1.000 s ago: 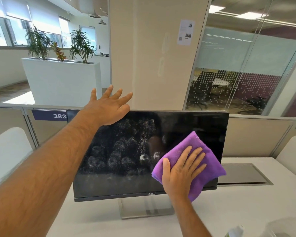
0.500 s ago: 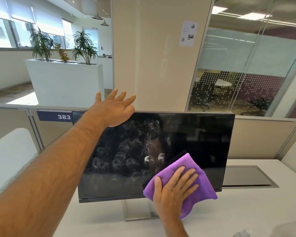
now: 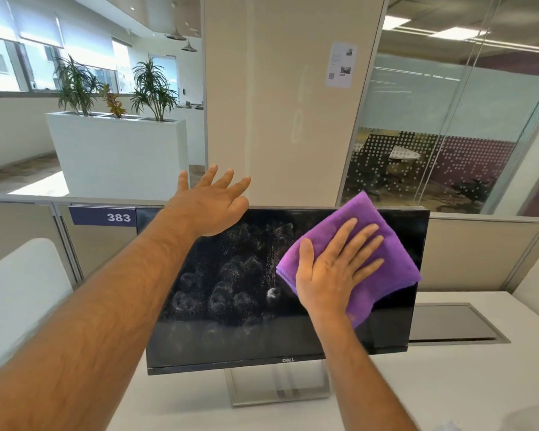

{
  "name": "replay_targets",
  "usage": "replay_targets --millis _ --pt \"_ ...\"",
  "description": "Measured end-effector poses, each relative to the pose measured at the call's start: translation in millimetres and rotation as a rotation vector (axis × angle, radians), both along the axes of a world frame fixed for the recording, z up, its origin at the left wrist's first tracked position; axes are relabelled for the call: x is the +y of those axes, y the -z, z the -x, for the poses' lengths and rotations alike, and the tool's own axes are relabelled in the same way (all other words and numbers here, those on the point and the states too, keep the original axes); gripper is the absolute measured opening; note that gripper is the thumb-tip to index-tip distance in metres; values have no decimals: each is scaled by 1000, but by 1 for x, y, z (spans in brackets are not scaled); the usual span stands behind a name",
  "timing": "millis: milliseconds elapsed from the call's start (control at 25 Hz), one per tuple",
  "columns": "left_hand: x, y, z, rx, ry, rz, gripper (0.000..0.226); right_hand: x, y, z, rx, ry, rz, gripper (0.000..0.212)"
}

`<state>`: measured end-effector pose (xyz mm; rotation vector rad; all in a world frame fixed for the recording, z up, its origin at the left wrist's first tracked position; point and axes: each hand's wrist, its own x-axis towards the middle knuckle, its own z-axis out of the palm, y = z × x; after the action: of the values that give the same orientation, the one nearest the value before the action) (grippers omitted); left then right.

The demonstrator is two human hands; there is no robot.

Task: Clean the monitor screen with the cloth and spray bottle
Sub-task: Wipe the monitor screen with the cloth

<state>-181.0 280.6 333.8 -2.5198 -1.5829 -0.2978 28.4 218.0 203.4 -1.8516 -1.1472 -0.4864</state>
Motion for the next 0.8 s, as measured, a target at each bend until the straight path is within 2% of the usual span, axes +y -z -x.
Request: replay_targets --millis 240,480,800 --pt "2 1 -1 -8 -9 1 57 11 -29 10 -134 -43 -18 91" --pt "3 1 -1 -12 -14 7 59 -2 6 6 -354 -77 51 88" --pt "2 1 0 -13 -17 13 61 -38 96 -2 -216 -42 164 83"
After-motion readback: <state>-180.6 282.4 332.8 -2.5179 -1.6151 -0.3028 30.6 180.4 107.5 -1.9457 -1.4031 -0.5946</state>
